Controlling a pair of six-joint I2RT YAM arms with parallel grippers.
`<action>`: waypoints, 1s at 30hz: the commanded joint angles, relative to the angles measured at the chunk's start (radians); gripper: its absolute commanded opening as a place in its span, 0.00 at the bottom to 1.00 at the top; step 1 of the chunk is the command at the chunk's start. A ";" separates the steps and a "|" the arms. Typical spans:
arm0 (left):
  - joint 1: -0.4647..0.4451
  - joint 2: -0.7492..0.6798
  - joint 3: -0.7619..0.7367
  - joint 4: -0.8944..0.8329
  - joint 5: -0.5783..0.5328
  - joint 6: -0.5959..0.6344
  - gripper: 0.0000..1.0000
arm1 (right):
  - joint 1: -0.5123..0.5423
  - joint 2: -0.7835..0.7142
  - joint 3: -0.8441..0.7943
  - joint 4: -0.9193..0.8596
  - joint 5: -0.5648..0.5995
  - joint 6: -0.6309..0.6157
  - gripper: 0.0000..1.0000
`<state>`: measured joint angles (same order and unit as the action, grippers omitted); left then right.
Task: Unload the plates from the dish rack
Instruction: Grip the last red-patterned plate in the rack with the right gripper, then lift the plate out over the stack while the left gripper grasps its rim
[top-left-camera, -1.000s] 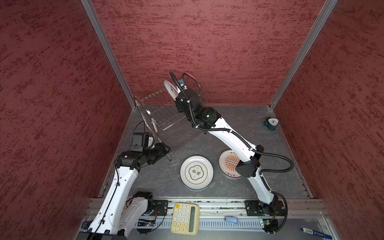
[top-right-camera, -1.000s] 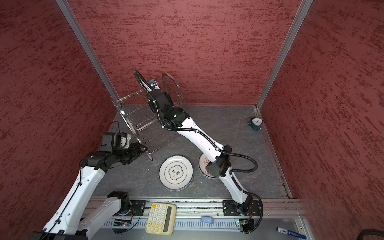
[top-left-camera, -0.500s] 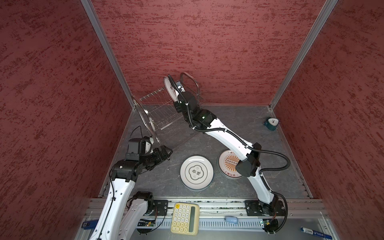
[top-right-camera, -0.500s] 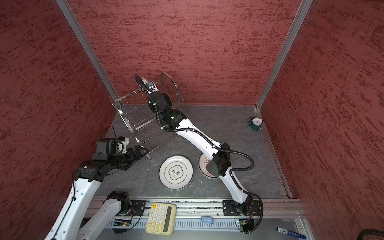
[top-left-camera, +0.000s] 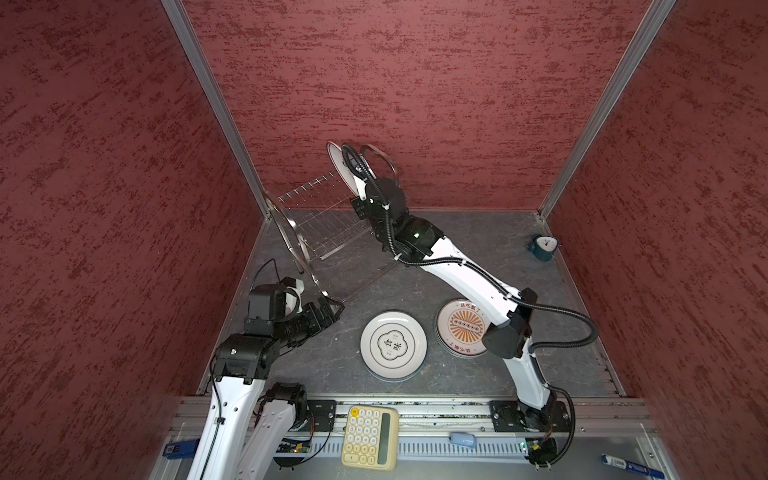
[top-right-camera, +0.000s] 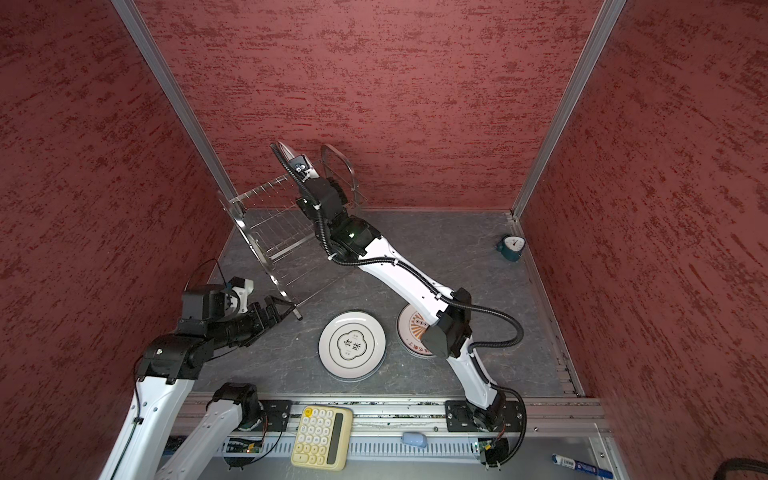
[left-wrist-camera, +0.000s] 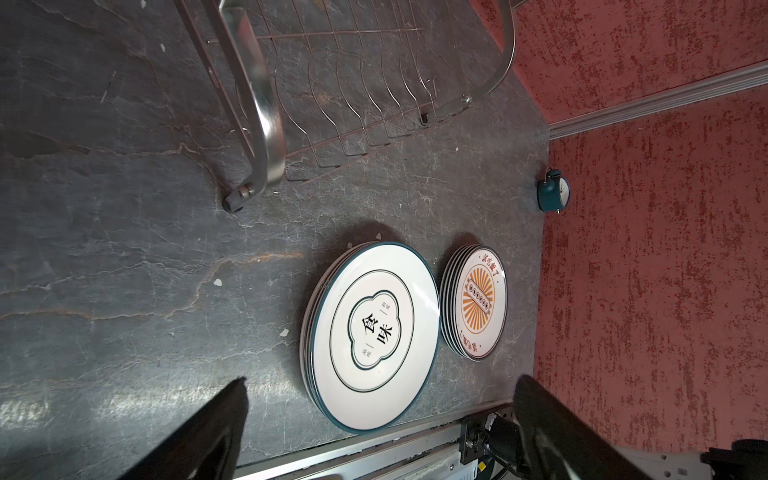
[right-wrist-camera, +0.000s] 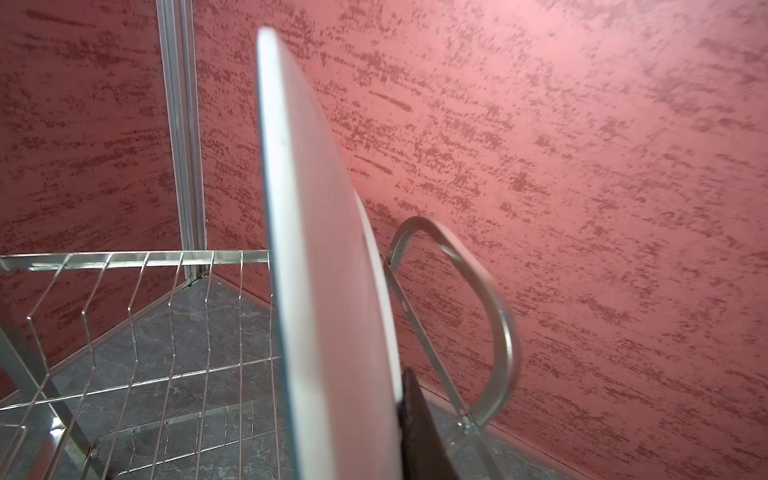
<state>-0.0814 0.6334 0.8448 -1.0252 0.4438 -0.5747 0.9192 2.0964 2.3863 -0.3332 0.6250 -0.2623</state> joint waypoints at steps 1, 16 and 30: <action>0.002 -0.011 -0.010 0.005 -0.004 0.007 0.99 | 0.015 -0.175 -0.050 0.124 0.002 0.006 0.00; -0.186 -0.006 -0.063 0.187 -0.047 -0.080 0.99 | -0.010 -0.920 -0.874 -0.197 -0.099 0.689 0.00; -0.560 0.166 -0.108 0.465 -0.241 -0.150 1.00 | -0.215 -1.197 -1.483 -0.061 -0.693 1.085 0.00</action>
<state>-0.6186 0.7868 0.7391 -0.6563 0.2436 -0.7120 0.7383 0.9226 0.9142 -0.5262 0.1169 0.7120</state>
